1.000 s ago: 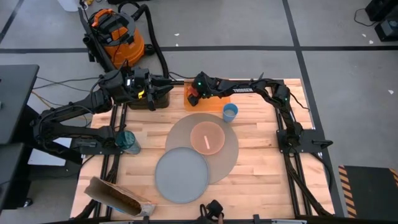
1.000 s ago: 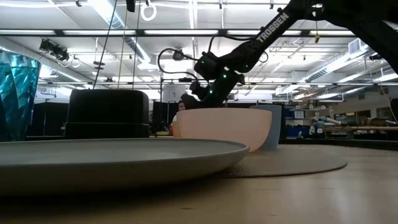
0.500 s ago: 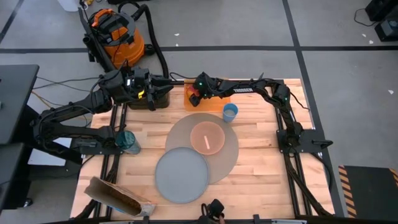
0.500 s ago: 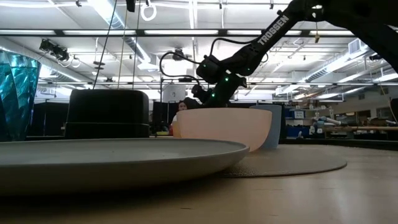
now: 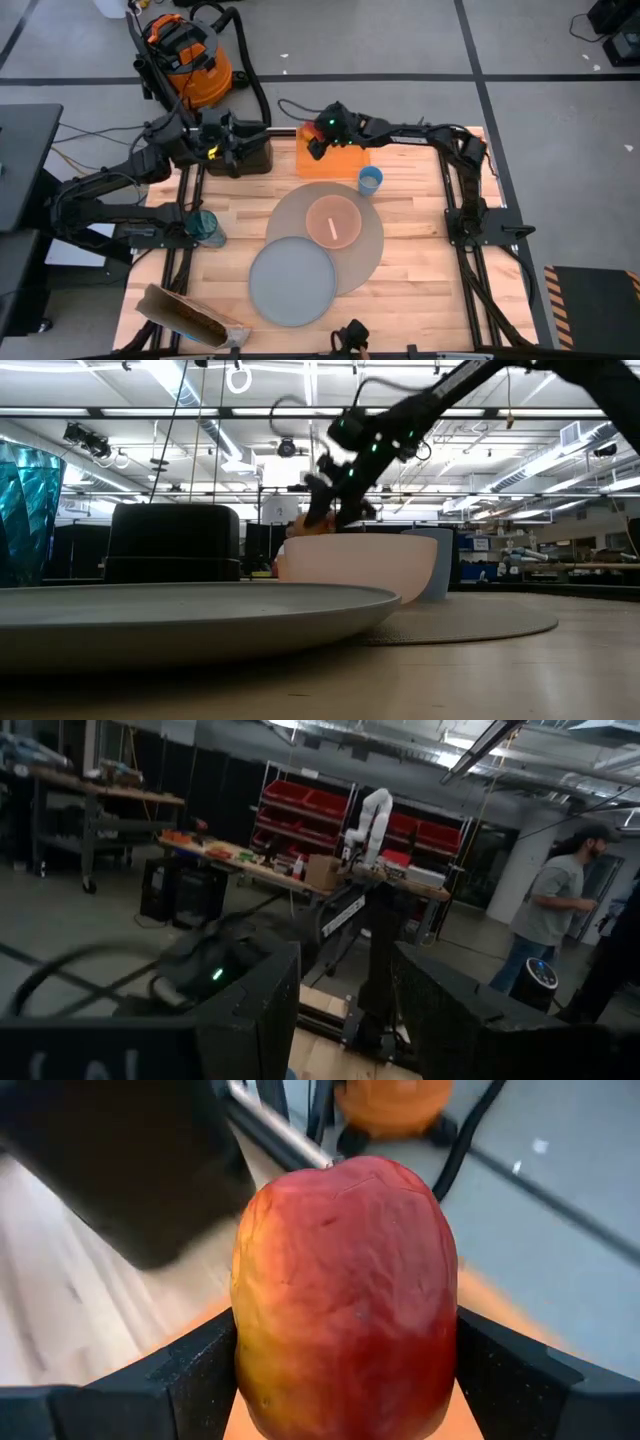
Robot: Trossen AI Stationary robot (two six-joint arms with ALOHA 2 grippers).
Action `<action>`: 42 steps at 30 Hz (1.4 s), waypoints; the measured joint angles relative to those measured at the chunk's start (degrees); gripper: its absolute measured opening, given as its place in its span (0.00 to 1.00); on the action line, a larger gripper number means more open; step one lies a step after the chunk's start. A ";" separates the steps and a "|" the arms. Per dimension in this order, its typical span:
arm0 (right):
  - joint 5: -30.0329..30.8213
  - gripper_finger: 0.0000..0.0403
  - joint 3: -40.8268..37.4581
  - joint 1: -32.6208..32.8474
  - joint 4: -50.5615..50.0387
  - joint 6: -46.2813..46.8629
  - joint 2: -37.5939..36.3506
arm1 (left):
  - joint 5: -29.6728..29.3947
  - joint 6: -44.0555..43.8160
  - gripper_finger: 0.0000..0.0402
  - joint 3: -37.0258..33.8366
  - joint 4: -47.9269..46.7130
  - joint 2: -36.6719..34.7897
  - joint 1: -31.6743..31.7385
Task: Arrange a breakfast setting
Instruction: Put the apple on the gray placemat
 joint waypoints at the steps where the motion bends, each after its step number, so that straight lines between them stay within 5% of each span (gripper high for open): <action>1: 0.04 0.80 0.00 0.00 -0.30 -0.76 -1.66 | -0.04 0.21 0.41 0.00 -0.04 -0.39 0.02; 18: -3.82 0.80 0.04 10.98 -1.38 -2.39 -26.50 | 1.44 3.34 0.41 -0.02 1.73 -0.18 0.02; 23: -6.47 0.80 0.04 15.64 2.78 -0.81 -28.33 | 2.07 1.45 0.44 0.00 8.13 2.29 0.02; 32: -11.87 0.80 0.02 20.90 10.99 -0.42 -28.58 | 10.81 -2.18 0.65 0.00 25.33 9.21 -0.22; 42: -14.76 0.80 0.04 22.14 14.29 -0.06 -28.51 | 8.94 0.08 0.61 0.04 35.58 13.96 -5.36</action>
